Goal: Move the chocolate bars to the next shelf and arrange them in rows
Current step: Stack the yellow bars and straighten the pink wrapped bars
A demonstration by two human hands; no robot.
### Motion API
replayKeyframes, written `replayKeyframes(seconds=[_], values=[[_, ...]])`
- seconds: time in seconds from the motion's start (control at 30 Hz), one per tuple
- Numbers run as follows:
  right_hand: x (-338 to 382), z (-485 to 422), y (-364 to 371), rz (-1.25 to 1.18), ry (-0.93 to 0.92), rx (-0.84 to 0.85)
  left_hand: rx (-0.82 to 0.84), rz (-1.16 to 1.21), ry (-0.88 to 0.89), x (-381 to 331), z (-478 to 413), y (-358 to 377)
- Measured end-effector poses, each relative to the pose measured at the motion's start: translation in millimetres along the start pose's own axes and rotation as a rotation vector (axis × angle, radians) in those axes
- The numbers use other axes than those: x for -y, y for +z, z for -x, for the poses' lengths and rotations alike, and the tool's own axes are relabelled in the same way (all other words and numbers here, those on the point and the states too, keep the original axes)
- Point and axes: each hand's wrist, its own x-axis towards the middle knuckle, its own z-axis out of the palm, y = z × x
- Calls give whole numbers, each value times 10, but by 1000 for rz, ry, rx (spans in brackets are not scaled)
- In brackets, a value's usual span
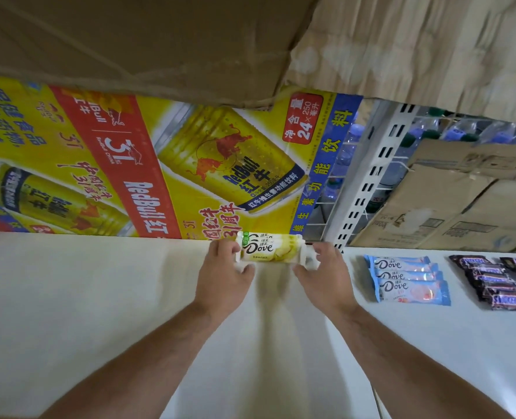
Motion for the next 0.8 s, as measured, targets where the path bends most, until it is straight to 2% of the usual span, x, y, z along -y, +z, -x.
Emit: replayKeyframes(seconds=[0.07, 0.13, 0.2, 0.33, 0.57, 0.8], values=[[-95, 193, -48, 145, -27, 40, 74, -87, 266, -59, 205, 55], [-181, 369, -100, 332, -123, 112, 279, -162, 399, -183, 276, 111], [-277, 493, -158, 416, -183, 122, 452, -215, 450, -344, 280, 158], [-384, 644, -372, 395, -159, 27, 588, -212, 479, -588, 289, 319], [-695, 613, -849, 324, -93, -36, 635, -181, 440, -1000, 353, 678], [-1164, 172, -1376, 274, -185, -37, 529, -119, 268, -1575, 335, 1181]])
